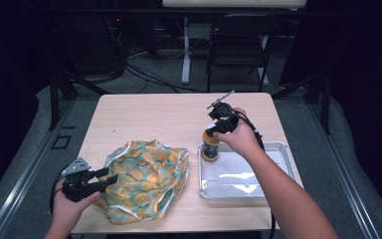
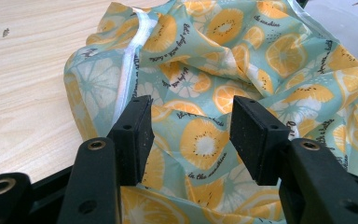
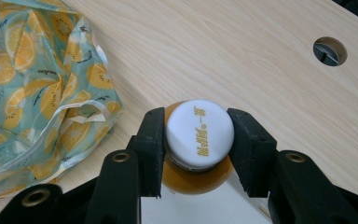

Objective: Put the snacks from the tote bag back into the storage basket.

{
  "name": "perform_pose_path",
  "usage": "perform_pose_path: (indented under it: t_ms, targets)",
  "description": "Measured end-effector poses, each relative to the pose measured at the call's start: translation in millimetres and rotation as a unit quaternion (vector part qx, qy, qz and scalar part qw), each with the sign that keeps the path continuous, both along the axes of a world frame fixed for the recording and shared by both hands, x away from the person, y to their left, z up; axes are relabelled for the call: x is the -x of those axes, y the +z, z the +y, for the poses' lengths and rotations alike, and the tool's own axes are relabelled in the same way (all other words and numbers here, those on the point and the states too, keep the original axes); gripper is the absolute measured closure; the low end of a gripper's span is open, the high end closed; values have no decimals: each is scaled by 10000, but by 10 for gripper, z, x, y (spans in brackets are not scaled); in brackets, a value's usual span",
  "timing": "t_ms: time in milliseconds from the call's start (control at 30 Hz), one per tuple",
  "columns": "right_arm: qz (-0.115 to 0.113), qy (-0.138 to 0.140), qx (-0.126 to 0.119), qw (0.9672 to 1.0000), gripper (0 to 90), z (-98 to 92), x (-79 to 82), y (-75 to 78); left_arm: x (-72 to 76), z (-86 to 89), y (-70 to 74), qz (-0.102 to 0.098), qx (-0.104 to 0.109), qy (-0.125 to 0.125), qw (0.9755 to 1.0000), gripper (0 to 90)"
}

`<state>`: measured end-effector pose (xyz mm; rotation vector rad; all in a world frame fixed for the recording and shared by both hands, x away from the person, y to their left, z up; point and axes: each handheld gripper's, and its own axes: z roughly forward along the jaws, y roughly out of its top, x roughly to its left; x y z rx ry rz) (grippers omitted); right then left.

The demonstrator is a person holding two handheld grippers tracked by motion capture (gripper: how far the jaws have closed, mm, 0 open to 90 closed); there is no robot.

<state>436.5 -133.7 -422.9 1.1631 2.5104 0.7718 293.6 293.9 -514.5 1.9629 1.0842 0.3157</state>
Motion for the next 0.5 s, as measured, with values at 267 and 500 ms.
perform_pose_path:
  t_ms: [267,500]
  targets:
    - [20,-9,28,10000,577,-11,-5,3,0,1,0,-3,-4,1,10000,489]
    - [64,-48,-79,9999,571,-17,-14,-7,-4,0,4,-7,12,17,10000,490]
